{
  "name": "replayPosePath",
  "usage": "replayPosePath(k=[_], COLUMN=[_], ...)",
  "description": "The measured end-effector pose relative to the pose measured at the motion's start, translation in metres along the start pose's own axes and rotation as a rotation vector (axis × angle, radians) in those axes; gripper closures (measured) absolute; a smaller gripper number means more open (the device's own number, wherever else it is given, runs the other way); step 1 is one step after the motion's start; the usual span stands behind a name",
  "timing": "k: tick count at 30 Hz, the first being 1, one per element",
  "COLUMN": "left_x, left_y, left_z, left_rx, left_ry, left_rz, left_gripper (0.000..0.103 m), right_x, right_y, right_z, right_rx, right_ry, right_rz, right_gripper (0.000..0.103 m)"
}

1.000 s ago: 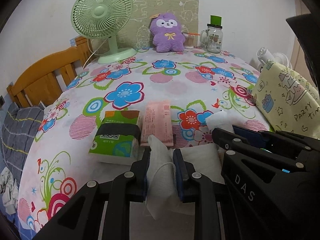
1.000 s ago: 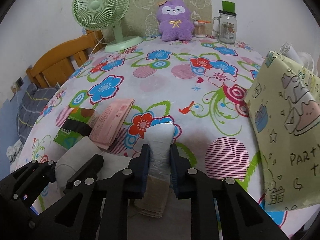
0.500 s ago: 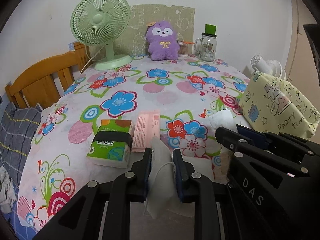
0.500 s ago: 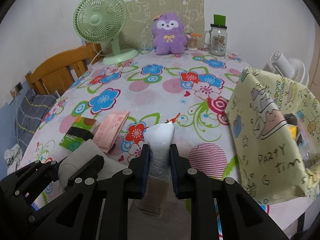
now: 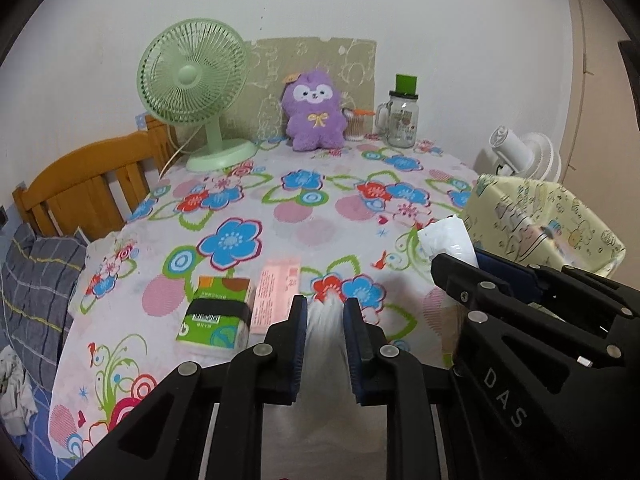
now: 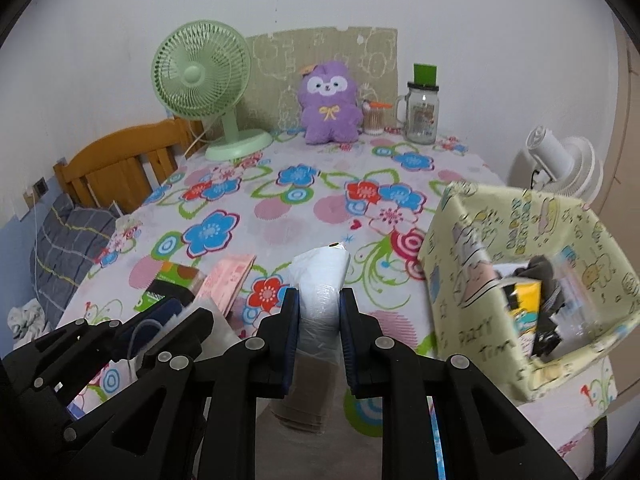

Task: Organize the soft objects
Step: 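Lift the rolled white cloth with the right tool while the left tool gathers the white cloth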

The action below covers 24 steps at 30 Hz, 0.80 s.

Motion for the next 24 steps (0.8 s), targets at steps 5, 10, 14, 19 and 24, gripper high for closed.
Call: replayPosePath(k=[5, 10, 14, 19, 24], left_x=[0.009, 0.016, 0.020, 0.022, 0.020], left_y=[-0.009, -0.017, -0.022, -0.023, -0.015], left_z=[-0.011, -0.020, -0.026, -0.030, -0.022], left_rx=[0.032, 0.061, 0.076, 0.080, 0.050], left_ry=[-0.004, -0.010, -0.010, -0.017, -0.017], left_rz=[0.022, 0.037, 0.040, 0.043, 0.032], left_gripper=[0.087, 0.087, 0.087, 0.087, 0.065], right_x=[0.004, 0.009, 0.012, 0.014, 0.015], right_y=[-0.008, -0.014, -0.019, -0.021, -0.013], right_z=[-0.013, -0.025, -0.033, -0.039, -0.033], right_rx=[0.032, 0.063, 0.080, 0.093, 0.068], right_ry=[0.004, 0.004, 0.002, -0.005, -0.009], right_rz=[-0.001, -0.003, -0.001, -0.002, 0.007], right_gripper=[0.081, 0.081, 0.081, 0.081, 0.081])
Point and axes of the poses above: each gripper's, at about its wrist camera, not at the fingertips, and z roughly the way its jaws point, x to its right, y to its underside, the point moved 10 cm from there along z, roughly the way its jaws point, and after that the axes turned 6 degrees about -x, right-handed, at the moved point
